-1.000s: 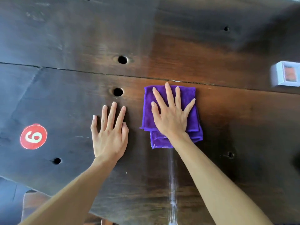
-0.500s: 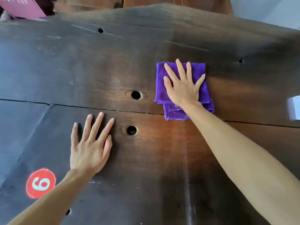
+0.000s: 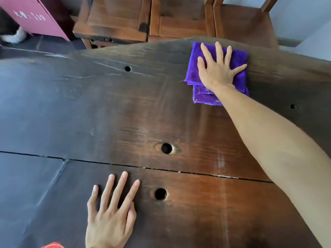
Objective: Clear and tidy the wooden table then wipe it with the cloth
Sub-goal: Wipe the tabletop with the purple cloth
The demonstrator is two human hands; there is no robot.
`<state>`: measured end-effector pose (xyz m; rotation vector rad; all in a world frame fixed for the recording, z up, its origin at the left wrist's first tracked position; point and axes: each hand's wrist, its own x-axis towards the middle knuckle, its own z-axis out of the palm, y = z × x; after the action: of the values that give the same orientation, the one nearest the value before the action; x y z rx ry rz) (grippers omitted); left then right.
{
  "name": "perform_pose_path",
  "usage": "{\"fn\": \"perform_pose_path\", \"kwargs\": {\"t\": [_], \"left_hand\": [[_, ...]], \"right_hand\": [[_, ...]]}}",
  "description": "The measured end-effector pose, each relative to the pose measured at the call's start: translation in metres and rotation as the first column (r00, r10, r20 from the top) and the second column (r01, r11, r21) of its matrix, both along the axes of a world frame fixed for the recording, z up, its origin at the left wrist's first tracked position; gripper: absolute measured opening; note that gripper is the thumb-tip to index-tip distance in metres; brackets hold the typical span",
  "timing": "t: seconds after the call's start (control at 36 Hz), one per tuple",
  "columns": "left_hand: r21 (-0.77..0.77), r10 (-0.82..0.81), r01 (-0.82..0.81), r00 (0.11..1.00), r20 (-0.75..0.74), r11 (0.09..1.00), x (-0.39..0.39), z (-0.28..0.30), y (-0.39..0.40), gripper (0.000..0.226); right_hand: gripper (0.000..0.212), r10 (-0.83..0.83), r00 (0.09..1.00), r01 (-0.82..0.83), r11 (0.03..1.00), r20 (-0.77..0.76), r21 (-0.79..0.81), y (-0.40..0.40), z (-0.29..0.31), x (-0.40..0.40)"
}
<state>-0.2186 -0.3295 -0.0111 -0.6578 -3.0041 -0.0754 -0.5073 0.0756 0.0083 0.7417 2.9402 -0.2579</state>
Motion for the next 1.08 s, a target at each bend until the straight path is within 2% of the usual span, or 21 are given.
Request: {"fn": "perform_pose_path", "kwargs": {"t": [0.39,0.53,0.78,1.08], "left_hand": [[0.015,0.001,0.0,0.999,-0.053,1.0,-0.002,-0.003,0.002,0.056],[0.047,0.006,-0.007,1.0,0.022,0.999,0.0,0.001,-0.001,0.057],[0.01,0.01,-0.012,0.977,0.214,1.0,0.001,0.002,-0.007,0.062],[0.034,-0.01,0.002,0.972,0.233,0.999,0.002,0.001,-0.008,0.059]], "right_hand": [[0.054,-0.019,1.0,0.019,1.0,0.02,-0.005,0.005,0.009,-0.056],[0.056,0.048,0.999,-0.049,0.998,0.018,0.027,-0.004,0.004,-0.031],[0.054,0.152,0.988,-0.152,0.988,-0.008,0.006,-0.047,-0.004,0.088],[0.058,0.117,0.993,-0.118,0.993,0.02,0.033,-0.12,-0.007,0.285]]}}
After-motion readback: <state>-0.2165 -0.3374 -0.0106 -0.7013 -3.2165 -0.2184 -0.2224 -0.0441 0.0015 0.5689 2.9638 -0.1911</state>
